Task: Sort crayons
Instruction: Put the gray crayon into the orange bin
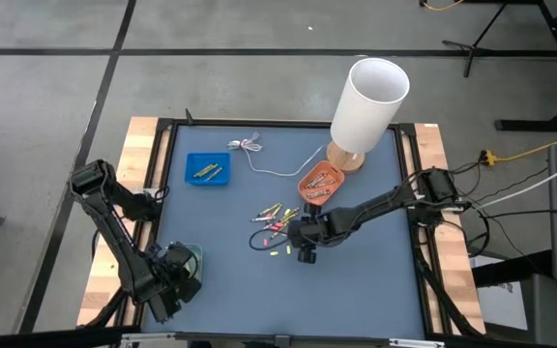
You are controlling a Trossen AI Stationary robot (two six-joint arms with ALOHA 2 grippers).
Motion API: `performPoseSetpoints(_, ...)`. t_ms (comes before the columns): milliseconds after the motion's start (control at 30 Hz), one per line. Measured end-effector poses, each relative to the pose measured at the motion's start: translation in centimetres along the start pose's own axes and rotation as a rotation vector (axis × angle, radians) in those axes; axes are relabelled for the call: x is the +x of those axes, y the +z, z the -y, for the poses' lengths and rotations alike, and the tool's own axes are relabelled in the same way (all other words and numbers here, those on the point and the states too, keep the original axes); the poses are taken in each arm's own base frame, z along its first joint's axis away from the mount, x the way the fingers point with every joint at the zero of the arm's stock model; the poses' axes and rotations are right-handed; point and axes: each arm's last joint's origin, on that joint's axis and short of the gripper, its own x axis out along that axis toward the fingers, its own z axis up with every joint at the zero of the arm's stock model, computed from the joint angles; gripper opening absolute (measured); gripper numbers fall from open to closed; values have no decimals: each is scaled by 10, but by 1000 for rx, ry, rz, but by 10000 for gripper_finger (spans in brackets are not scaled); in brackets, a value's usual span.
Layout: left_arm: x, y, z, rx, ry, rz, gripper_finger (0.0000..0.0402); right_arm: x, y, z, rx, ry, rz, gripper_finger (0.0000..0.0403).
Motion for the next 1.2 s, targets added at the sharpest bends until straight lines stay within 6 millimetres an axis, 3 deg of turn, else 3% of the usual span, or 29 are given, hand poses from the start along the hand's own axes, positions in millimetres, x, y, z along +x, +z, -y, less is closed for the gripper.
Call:
performPoseSetpoints(267, 0, 2, 4, -8, -65, 85, 115, 1, 0, 1, 5, 33, -12, 123)
performPoseSetpoints(667, -2, 7, 8, -17, -166, 280, 115, 0, 1, 0, 6, 47, -6, 9)
performPoseSetpoints(933, -3, 19, 15, 51, -229, 510, 115, -1, 2, 0, 4, 62, -10, 27)
performPoseSetpoints(1200, 4, 46, 28, 136, -185, 537, 115, -20, 19, -2, -79, 73, -21, 11)
